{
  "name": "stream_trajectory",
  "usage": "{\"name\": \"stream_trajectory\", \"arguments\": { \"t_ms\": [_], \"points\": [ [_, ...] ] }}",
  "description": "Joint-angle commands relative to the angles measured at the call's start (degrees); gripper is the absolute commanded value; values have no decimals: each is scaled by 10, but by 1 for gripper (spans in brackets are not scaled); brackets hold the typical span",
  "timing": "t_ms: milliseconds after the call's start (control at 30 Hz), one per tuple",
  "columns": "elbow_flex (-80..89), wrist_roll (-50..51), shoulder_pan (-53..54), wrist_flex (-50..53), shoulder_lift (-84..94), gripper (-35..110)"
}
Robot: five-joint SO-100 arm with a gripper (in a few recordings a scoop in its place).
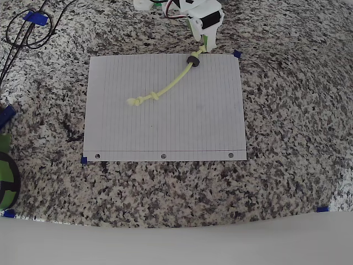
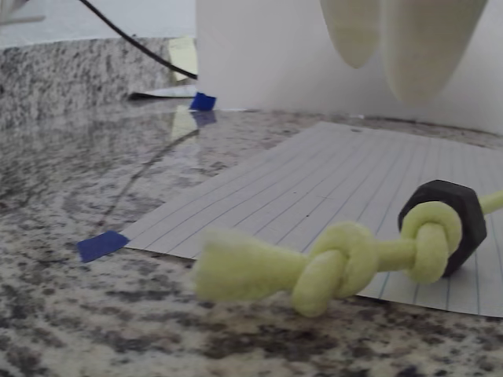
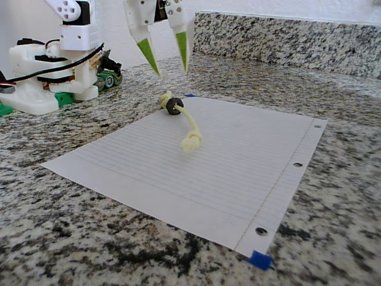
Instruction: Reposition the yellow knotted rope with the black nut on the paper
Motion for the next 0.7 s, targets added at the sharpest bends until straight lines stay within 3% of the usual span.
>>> {"name": "stream_trajectory", "arguments": {
  "t_ms": [0, 667],
  "points": [
    [-23, 13, 1, 10, -7, 44],
    [-30, 29, -4, -51, -125, 38]
  ]
}}
